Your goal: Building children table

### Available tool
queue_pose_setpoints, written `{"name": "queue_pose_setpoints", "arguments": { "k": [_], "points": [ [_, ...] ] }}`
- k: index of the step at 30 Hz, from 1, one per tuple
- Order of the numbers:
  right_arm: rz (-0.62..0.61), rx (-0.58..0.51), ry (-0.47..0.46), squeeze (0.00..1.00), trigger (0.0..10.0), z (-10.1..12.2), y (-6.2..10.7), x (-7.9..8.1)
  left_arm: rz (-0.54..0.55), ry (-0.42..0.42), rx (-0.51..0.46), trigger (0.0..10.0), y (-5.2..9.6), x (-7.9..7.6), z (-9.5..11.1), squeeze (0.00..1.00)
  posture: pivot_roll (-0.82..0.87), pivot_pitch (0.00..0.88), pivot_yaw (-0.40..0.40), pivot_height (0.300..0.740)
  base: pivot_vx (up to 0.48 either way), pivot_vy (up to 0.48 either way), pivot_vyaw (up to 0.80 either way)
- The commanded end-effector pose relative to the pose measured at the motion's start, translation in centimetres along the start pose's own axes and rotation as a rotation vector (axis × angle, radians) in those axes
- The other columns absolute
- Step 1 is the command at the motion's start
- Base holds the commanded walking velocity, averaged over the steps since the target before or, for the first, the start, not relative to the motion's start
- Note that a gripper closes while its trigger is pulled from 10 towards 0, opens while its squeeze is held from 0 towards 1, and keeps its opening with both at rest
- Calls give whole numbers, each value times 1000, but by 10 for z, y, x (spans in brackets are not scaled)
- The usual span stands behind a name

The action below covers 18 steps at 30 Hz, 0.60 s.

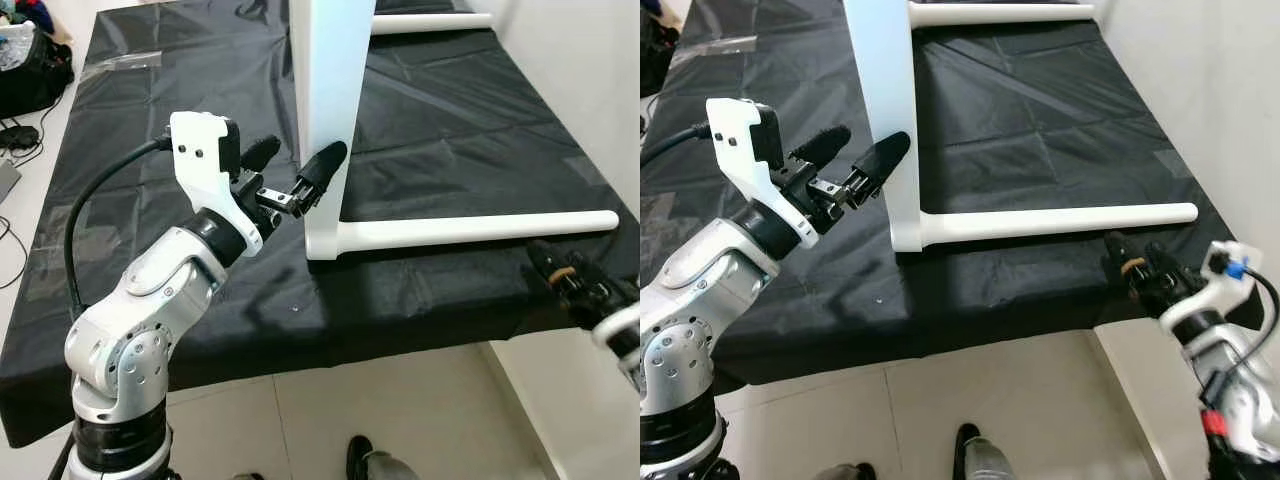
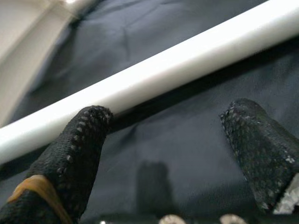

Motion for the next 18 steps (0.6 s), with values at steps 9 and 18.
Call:
{"name": "queue_pose_setpoints", "arguments": {
  "k": [9,18],
  "points": [
    [415,-124,-20,0,10000,43,21,61,-5,4,11,10000,4,4,-9,0,-85,228,9,740,0,0,0],
    [295,-80,197,0,10000,44,-23,75,31,1,31,10000,12,13,-19,0,-90,194,4,740,0,0,0]
  ]
}}
Point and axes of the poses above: a point about 5 cm out from each wrist's last joint towards the gripper, its own y axis pointing back from the gripper into the wrist, its own z axis along the axis of the wrist's last joint, x = y × z, the point moved 3 cm from there along -y, pointing out of the wrist towards the gripper, and after that the axes turned 13 degrees about y, right-handed, at the moved point
